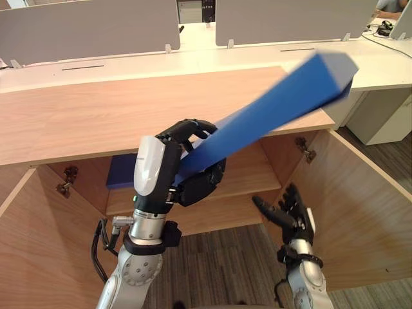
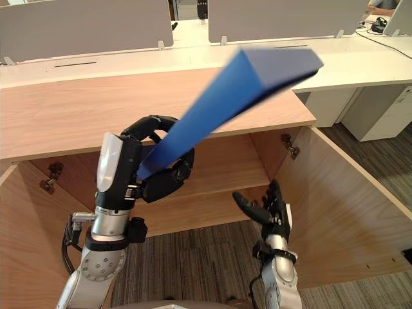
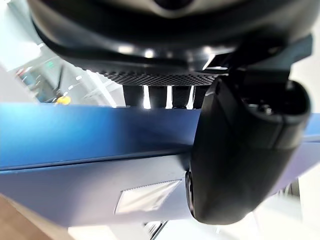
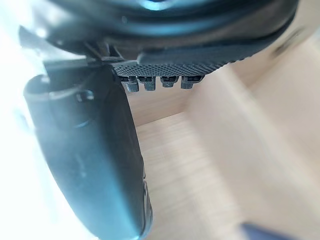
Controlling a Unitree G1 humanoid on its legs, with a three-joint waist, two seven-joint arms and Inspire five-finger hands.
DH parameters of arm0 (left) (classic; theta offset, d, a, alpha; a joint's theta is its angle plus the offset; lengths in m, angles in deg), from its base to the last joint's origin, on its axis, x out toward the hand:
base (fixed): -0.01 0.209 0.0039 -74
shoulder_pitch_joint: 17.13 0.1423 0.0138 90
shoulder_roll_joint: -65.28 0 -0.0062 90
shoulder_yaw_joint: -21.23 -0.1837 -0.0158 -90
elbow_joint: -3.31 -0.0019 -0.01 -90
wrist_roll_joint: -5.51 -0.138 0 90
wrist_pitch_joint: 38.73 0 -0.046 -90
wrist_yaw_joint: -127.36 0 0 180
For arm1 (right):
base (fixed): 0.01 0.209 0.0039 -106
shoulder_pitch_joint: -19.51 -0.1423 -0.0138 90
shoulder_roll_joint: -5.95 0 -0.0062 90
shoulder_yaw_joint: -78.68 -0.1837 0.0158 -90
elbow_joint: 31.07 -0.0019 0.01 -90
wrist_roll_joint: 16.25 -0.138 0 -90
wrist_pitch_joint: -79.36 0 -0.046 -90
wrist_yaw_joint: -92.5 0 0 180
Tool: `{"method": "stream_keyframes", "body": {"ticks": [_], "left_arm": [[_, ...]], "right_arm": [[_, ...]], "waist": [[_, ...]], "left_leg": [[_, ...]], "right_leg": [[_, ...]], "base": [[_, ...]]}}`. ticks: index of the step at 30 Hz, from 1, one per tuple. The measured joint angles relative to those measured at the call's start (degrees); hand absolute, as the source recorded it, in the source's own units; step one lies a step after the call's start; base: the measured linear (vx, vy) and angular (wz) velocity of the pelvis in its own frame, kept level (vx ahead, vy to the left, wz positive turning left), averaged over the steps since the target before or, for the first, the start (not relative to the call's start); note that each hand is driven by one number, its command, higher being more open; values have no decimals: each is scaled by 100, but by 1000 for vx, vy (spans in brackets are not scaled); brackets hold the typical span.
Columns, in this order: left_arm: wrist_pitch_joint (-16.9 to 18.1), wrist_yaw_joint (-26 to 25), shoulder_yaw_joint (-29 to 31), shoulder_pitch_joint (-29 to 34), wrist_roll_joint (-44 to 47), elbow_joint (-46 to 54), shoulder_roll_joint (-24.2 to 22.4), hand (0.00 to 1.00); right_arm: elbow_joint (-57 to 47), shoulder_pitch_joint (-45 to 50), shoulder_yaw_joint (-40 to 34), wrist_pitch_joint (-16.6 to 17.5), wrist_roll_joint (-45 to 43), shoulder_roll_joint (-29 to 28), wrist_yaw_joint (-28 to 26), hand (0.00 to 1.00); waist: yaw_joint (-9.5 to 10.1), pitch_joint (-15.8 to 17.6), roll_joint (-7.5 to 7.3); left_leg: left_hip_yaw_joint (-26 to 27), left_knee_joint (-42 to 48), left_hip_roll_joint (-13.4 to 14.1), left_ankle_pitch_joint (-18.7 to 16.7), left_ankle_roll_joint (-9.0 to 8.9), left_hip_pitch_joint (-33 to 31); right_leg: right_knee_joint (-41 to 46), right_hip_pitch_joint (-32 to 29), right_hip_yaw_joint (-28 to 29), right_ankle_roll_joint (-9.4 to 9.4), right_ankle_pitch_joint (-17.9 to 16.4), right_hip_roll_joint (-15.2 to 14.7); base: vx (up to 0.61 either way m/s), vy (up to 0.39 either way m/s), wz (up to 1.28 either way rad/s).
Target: Walk over to the cabinet, pick up the folder, carry it to the office cabinet, place the folder inside the office cabinet, then close the office cabinet door
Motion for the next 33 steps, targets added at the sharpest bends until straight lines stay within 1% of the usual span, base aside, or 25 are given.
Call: {"method": "stream_keyframes", "body": {"ticks": [1,3,4,6,7,8,11,13,16,19,21,22,23,26,27,33], "left_arm": [[1,68,29,52,368,27,-42,0],[-1,414,294,190,1892,51,-185,0],[-4,489,374,219,2233,51,-209,0],[-46,722,621,259,3282,51,-288,0],[-64,795,650,268,3531,50,-290,0],[-94,951,745,293,3988,50,-286,0],[-216,1299,734,346,4812,42,-254,0],[-282,1540,729,375,5068,26,-205,0],[-382,1890,615,376,5313,-38,78,0],[-382,2009,594,374,5464,-99,281,0],[-398,2060,604,373,5707,-315,471,0],[-402,2060,604,373,5751,-373,506,0],[-418,2061,605,373,5797,-448,558,0],[-465,2084,603,376,5980,-658,855,0],[-470,2085,611,378,6033,-721,966,0],[-477,2212,619,405,6315,-916,1264,0]], "right_arm": [[-195,-3,-5,7,-49,-2,2,100],[-860,-92,6,129,-215,9,-2,100],[-977,-162,26,163,-229,14,-4,100],[-1340,-463,73,249,-258,112,-9,100],[-1407,-540,108,260,-260,158,-21,100],[-1522,-699,205,272,-264,264,-74,100],[-1615,-1097,495,298,-269,578,-270,100],[-1615,-1260,688,296,-270,765,-397,100],[-1591,-1552,1083,285,-263,1215,-642,100],[-1413,-1702,1127,259,-271,1585,-701,100],[-1134,-1861,1318,197,-277,2032,-776,100],[-1067,-1893,1358,185,-287,2131,-794,100],[-966,-1937,1432,147,-357,2259,-833,0],[-678,-2092,1738,-22,-502,2760,-961,0],[-636,-2093,1832,-44,-696,2958,-1004,0],[-553,-2231,2043,-155,-1210,3439,-1148,0]], "waist": [[15,0,0],[49,0,0],[49,1,-1],[74,1,-1],[77,1,-1],[82,1,-1],[90,1,-1],[93,1,1],[103,2,3],[113,4,8],[110,5,9],[109,5,11],[109,6,12],[140,8,16],[174,9,18],[229,9,20]], "left_leg": [[8,0,0,-1,1,0],[15,0,0,-4,6,2],[15,1,0,-4,6,3],[13,0,-2,-4,6,6],[12,0,-3,-4,6,9],[7,0,-5,-4,6,11],[-2,0,-11,-3,8,10],[-17,0,-13,-2,9,7],[-50,0,-15,2,15,3],[-74,0,-21,6,19,0],[-89,0,-23,19,37,-4],[-95,0,-23,22,40,-7],[-108,-1,-24,28,45,-13],[-141,-1,-23,46,53,-33],[-143,-1,-24,47,53,-36],[-177,-1,-38,58,61,-86]], "right_leg": [[0,-2,5,1,1,0],[0,-1,9,3,2,0],[0,-1,9,4,3,0],[0,21,6,11,8,-4],[0,25,5,12,9,-5],[0,30,1,14,10,-8],[1,34,-6,18,13,-15],[1,39,-16,19,13,-17],[1,50,-35,20,14,-18],[1,59,-57,22,15,-23],[0,63,-85,27,18,-24],[1,63,-91,28,19,-24],[1,64,-103,29,19,-24],[1,61,-136,31,21,-24],[1,61,-138,32,21,-24],[1,32,-157,37,24,-41]], "base": [[0,-10,-4],[0,0,0],[0,0,0],[0,0,0],[0,0,0],[0,0,0],[0,0,0],[0,0,2],[0,0,5],[0,0,4],[0,0,2],[-4,-4,4],[-16,-15,7],[-22,-19,5],[0,0,0],[-7,-4,2]]}}
